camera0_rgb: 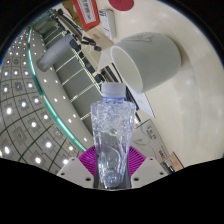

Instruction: Pour water

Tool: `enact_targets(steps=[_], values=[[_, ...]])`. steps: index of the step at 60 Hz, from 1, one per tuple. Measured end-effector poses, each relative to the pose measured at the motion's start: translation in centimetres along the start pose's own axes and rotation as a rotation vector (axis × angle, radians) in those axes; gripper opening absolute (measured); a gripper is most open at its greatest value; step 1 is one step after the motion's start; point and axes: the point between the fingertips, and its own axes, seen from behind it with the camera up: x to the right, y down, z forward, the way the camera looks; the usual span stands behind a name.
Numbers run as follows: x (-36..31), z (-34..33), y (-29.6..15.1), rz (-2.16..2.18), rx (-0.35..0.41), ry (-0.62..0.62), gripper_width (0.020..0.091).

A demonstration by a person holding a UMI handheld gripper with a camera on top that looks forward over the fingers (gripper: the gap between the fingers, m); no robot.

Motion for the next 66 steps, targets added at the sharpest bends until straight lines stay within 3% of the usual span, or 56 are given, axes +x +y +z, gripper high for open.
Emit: enact_targets(steps=[16,29,38,50,58,66], values=[[-0.1,-0.1,1.3,-0.127,-0.096,0.083,0.0366],[-5.4,-1.0,2.7,-0.669,-0.193,0.133,0.0367],[-12.1,-2.2,-0.3,-1.138,-0.141,0.133,0.0368],[-18.7,-5.1,-7.1,-1.639,0.004,0.197,0.0368],[-19.3,-6.8,-13.9,-1.907,0.093,0.295,0.0367],[-16.6,-9.3,-19.9,-2.031,0.103,0.389,0.0365]])
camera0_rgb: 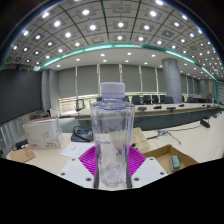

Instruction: Pour water

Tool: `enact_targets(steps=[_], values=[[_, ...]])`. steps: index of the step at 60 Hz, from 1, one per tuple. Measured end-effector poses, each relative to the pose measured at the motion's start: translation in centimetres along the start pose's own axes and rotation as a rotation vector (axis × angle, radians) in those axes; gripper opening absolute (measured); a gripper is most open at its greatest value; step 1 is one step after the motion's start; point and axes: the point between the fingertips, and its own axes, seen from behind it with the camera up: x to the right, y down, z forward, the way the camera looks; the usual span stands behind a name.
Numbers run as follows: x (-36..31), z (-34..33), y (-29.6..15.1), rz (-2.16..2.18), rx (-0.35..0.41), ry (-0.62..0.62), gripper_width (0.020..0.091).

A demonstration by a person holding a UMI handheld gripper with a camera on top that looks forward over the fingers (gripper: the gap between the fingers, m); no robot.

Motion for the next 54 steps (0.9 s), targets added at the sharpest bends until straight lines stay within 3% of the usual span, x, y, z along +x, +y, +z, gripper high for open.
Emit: enact_targets(steps=[13,22,23,26,34,36,38,39,42,45,54], values=[[3.5,1.1,10.1,-0.057,-0.124,0.051,0.0366],[4.1,1.6,14.9,-0.04,-0.182,0.062,0.0375],[4.3,1.5,14.6,-0.037,-0.146,0.06,0.0374],[4.2,1.3,14.7,-0.031,-0.134,0.062,0.0391],[4.2,1.2,14.9,-0.03,-0.142,0.07,0.0537],[3.7,0.9,15.3,-0.012,-0.17,0.06,0.0649],[3.2,0.6,15.7,0.009,-0.199,0.037,0.0829],[3.0,0.5,15.9,0.021,-0.212,0.028,0.0864],[2.8,-0.2,16.1,0.047,-0.241,0.018,0.0821],[2.9,-0.8,16.0,0.053,-0.257,0.042,0.0864],[2.5,-4.6,14.3,0.003,-0.305,0.114,0.0859]])
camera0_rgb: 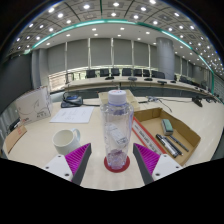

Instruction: Pour water

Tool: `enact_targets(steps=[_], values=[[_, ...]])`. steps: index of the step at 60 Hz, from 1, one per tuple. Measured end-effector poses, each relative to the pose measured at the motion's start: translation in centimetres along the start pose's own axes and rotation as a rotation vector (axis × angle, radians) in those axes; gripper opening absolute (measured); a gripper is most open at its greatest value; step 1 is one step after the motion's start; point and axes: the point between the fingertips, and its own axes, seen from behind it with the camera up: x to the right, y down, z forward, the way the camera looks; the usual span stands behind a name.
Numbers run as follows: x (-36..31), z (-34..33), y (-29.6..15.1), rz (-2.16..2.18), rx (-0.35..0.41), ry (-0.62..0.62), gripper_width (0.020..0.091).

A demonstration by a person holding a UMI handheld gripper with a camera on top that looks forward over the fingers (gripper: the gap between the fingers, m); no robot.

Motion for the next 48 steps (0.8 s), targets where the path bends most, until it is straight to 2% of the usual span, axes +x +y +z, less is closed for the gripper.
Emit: enact_targets(steps=[26,37,48], values=[[-13.1,-17.9,-0.8,-0.004,-0.126,0.052,0.0858],[-18.0,-23.5,-0.4,-0.05,-0.126,0.074,0.0857],[-20.2,-25.8,0.8,-0.066,-0.144,0.072,0.0856]])
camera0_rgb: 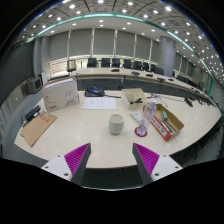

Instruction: Pour water

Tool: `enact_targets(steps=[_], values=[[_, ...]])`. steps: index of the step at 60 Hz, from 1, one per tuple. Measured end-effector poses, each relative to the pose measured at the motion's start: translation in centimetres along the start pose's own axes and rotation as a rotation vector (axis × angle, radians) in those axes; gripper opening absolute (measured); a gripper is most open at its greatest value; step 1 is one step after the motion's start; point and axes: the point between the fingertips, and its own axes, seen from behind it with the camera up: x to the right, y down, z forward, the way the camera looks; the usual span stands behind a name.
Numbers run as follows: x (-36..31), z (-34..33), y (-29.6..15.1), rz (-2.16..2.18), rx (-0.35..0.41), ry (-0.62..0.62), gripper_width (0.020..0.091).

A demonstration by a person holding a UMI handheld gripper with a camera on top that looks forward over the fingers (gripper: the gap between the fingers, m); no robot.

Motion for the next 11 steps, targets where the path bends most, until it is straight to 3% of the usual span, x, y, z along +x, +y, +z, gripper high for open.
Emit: enact_targets(steps=[11], values=[[-0.67,-0.53,0.58,0.018,-0.011,-0.005,0.0857]])
